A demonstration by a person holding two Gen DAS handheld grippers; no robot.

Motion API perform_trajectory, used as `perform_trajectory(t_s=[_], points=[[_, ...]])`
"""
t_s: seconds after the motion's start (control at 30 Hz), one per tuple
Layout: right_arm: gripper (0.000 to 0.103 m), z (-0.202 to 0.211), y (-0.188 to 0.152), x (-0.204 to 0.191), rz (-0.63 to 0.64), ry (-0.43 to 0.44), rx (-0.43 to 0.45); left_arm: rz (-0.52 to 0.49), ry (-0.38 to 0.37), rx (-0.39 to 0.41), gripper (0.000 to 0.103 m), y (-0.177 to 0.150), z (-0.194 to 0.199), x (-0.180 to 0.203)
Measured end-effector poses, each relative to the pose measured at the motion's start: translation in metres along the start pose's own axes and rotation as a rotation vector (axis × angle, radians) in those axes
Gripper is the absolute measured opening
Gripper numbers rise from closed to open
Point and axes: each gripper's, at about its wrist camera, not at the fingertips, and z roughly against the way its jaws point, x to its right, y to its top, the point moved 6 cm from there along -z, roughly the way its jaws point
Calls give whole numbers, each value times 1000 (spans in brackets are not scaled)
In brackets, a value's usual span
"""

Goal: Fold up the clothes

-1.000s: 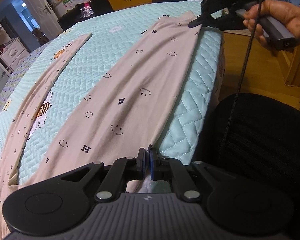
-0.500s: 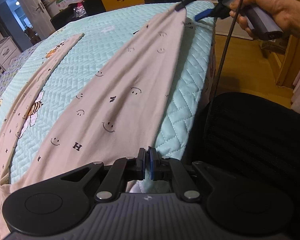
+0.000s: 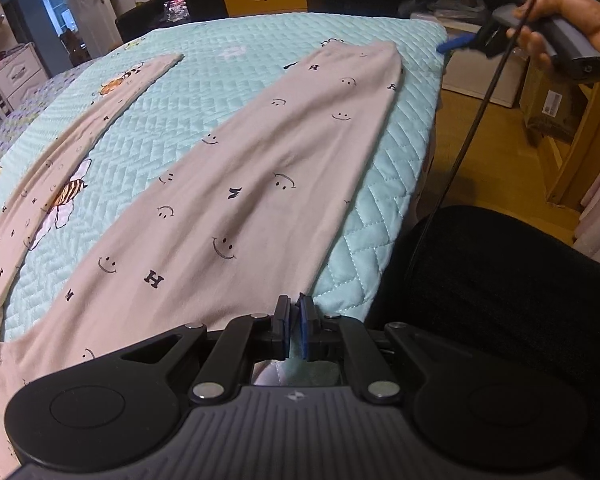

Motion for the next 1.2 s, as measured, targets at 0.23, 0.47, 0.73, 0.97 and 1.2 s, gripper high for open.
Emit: perform_trajectory(t_s=[0.23,0.47,0.73,0.97,1.2], points=[[57,-38,-75,-110,343,322,-310,32,-8,-11,5,1,1,-2],[0,-123,-106,-93,359,206,-447,46,-10,-19,6,-5,4,-3],[8,-97,-126,-142,530,308,-450,109,-43,-1,7,-4,9,-11],[19,-116,-204,-179,720,323,-704,239,-43,61,11,-2,29,-34],[24,-123,-180,-188,580,265,-544,426,0,57,22,-21,26,-71]])
